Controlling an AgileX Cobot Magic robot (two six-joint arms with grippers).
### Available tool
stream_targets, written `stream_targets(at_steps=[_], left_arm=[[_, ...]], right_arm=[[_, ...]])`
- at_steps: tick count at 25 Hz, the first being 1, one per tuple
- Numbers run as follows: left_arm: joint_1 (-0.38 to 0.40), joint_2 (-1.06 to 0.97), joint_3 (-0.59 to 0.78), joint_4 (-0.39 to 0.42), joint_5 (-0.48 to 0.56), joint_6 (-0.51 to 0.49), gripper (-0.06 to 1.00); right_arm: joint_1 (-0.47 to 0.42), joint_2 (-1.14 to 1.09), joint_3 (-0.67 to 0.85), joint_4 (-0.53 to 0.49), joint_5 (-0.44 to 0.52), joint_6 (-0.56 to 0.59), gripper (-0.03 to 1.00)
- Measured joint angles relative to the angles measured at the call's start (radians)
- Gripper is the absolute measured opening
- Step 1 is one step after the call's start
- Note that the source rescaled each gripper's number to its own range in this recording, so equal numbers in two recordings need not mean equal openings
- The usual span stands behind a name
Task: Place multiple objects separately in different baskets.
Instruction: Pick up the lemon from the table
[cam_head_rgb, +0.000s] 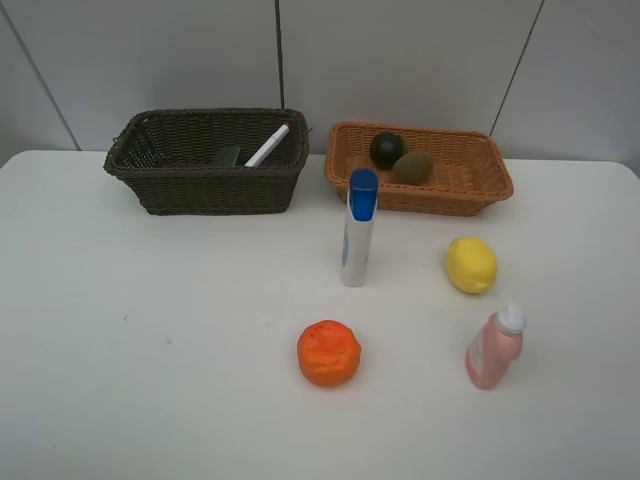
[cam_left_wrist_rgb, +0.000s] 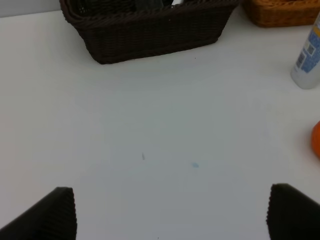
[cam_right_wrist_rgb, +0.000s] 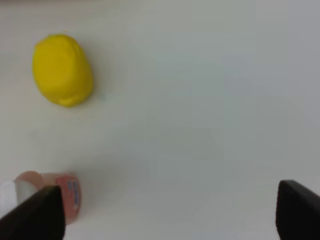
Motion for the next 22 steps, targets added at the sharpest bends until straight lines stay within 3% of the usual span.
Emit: stream_targets(at_steps=[6,9,16,22], left_arm=[[0.0,0.0,0.0,0.0,0.0,0.0,1.0],[0.0,0.0,0.0,0.0,0.0,0.0,1.0],[0.0,0.0,0.0,0.0,0.0,0.0,1.0],[0.0,0.0,0.0,0.0,0.0,0.0,1.0]], right_arm=[[0.003,0.427,-0.198,0.044,-0.04,-0.002,1.0],[0.046,0.583,-0.273,0.079,-0.04,-0.035,1.0],[0.183,0.828,-0.416,0.082,-0.055,-0.048,1.0],[0.233,0.956,-0.501,0.079,-0.065,-0.056,1.0]])
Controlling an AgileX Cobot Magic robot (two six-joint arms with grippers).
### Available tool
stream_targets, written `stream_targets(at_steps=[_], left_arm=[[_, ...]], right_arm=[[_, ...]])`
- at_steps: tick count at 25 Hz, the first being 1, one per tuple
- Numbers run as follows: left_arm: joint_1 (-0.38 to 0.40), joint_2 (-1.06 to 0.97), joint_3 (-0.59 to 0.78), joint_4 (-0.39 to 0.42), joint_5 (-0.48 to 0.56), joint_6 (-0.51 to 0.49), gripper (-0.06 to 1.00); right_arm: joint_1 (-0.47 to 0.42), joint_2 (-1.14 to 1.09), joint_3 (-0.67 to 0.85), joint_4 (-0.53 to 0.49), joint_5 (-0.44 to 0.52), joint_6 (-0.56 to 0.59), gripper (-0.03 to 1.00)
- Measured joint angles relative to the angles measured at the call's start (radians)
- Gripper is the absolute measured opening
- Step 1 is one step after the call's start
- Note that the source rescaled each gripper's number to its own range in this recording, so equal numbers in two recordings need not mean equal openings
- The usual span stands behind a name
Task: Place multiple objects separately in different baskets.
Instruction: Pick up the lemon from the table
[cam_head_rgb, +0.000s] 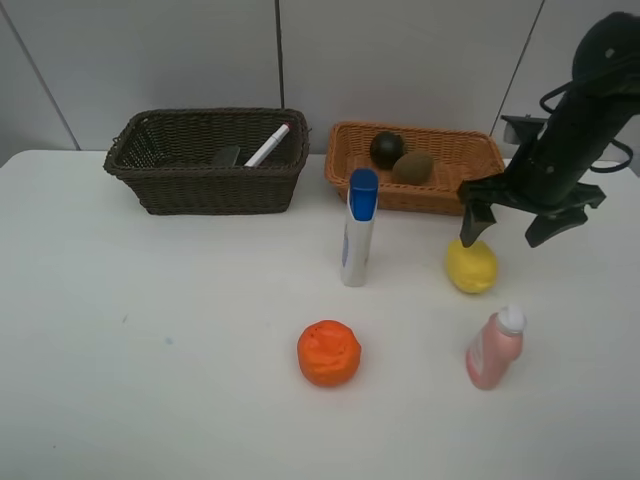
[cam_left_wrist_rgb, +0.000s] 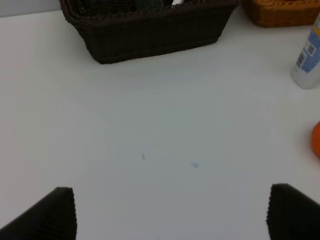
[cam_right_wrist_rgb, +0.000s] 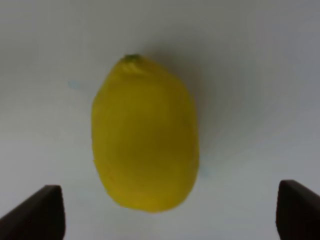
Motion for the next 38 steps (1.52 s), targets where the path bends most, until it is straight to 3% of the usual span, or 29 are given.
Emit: stream_targets(at_steps=[21,23,26,27,33,38], left_arm=[[0.0,0.0,0.0,0.001,-0.001,0.0,1.0],[0.0,0.0,0.0,0.001,-0.002,0.0,1.0],[0.0,0.0,0.0,0.001,-0.002,0.0,1.0],[0.0,0.0,0.0,0.001,-0.002,0.0,1.0],[0.0,0.0,0.0,0.001,-0.002,0.001,1.0],[0.0,0.0,0.0,0.001,-0.003,0.001,1.0]], right_arm=[[0.026,0.226,-0.019,0.0,-0.113,-0.011,0.99],[0.026,0.23,-0.019,-0.008,-0.116,-0.012,0.88],[0.026,0.234,-0.019,-0.008,-0.117,-0.025,0.52],[0.026,0.234,-0.019,-0.008,-0.117,-0.032,0.47],[0.026,0.22,-0.023,-0.023,-0.08,-0.062,0.47],[0.026,0.139,-0.127,-0.052,0.067,-0.062,0.47]])
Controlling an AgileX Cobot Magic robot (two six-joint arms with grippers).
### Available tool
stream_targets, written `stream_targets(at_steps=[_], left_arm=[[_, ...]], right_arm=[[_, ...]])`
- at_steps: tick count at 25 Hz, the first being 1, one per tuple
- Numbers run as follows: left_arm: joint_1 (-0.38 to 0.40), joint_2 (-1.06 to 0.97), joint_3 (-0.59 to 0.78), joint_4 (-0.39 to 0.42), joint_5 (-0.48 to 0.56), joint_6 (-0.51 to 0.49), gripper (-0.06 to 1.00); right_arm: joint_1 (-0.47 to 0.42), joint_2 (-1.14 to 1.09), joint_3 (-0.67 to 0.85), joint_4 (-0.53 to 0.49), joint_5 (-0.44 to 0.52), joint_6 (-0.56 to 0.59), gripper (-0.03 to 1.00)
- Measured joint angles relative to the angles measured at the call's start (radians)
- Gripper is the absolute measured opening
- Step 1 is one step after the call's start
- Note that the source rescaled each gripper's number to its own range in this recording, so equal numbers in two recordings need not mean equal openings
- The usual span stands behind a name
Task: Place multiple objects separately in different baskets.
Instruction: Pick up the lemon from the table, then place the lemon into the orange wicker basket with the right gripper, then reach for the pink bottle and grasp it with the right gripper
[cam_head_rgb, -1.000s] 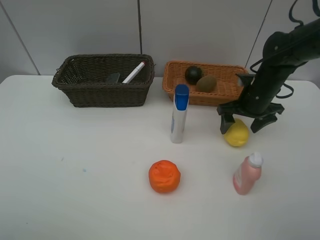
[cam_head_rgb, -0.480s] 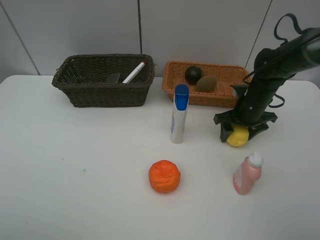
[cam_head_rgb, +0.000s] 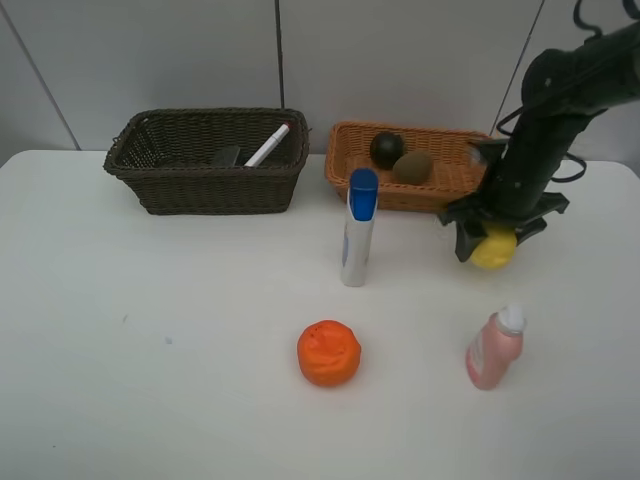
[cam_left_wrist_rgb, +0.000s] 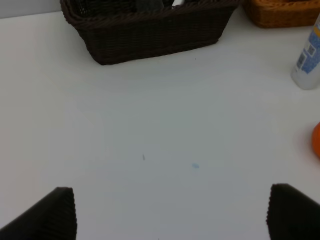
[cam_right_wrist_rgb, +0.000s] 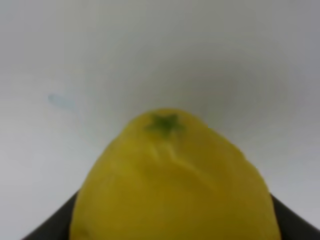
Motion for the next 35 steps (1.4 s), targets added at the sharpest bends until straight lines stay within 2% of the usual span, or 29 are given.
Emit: stream_targets(at_steps=[4,12,16,17,18,19,20,22,27,33,35], left_arm=[[0.0,0.0,0.0,0.0,0.0,0.0,1.0],[0.0,0.0,0.0,0.0,0.0,0.0,1.0],[0.0,0.0,0.0,0.0,0.0,0.0,1.0],[0.0,0.0,0.0,0.0,0.0,0.0,1.0],[0.0,0.0,0.0,0.0,0.0,0.0,1.0],[0.0,0.0,0.0,0.0,0.0,0.0,1.0],[0.0,0.0,0.0,0.0,0.0,0.0,1.0],[0.0,0.0,0.0,0.0,0.0,0.0,1.0],[0.0,0.0,0.0,0.0,0.0,0.0,1.0],[0.0,0.0,0.0,0.0,0.0,0.0,1.0],[0.0,0.0,0.0,0.0,0.0,0.0,1.0]], right_arm=[[0.0,-0.024,-0.175,-0.053,0.111,0.041,0.47],[-0.034,0.146,-0.532,-0.079,0.12,0.07,0.47],[-0.038,0.264,-0.648,-0.098,0.12,0.071,0.47],[-0.038,0.284,-0.663,-0.102,0.119,0.071,0.52],[-0.038,0.297,-0.67,-0.102,0.118,0.072,0.62],[-0.038,0.308,-0.673,-0.103,0.118,0.071,0.76],[-0.038,0.315,-0.674,-0.105,0.118,0.07,0.85],[-0.038,0.322,-0.674,-0.105,0.118,0.07,0.94],[-0.038,0.325,-0.679,-0.107,0.13,0.068,0.98],[-0.038,0.304,-0.681,-0.074,0.246,0.068,0.98],[-0.038,0.268,-0.679,-0.062,0.258,0.074,0.98]])
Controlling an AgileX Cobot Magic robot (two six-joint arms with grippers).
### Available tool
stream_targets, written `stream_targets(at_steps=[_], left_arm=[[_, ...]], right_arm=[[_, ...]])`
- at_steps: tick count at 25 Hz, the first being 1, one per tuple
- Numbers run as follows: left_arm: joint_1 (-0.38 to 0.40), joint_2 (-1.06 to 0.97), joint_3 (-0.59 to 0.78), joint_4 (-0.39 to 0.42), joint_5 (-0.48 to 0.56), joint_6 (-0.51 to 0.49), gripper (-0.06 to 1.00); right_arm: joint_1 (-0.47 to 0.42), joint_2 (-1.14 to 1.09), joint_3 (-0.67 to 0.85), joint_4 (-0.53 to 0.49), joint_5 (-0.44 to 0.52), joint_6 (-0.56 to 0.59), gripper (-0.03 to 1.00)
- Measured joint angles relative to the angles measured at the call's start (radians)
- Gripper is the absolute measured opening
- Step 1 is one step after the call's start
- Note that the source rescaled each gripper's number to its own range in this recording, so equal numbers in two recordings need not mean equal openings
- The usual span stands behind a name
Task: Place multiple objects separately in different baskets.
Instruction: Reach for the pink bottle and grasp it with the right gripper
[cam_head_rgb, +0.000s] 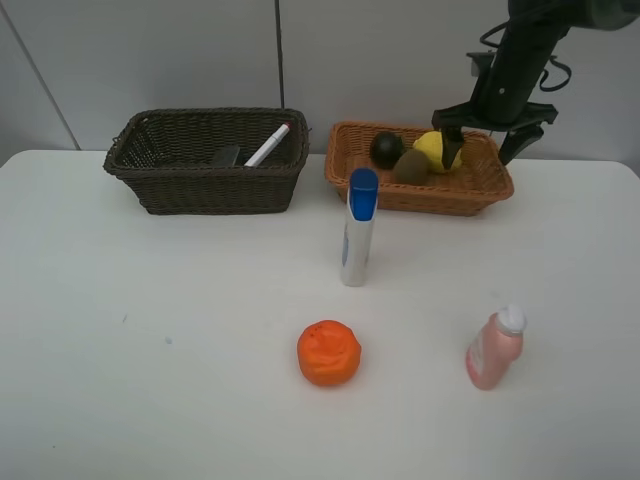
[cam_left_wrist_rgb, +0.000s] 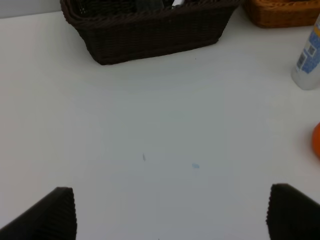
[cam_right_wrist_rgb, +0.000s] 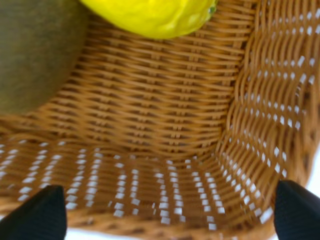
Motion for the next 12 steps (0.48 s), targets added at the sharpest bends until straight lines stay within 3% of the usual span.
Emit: stream_targets(at_steps=[5,12], left_arm=[[0.0,0.0,0.0,0.0,0.0,0.0,1.0],[0.0,0.0,0.0,0.0,0.0,0.0,1.0]], right_arm=[[0.0,-0.168,0.122,0.051,0.002,0.015,0.98],[0.0,-0.466,0.436,0.049,0.005,0.023,0.98]])
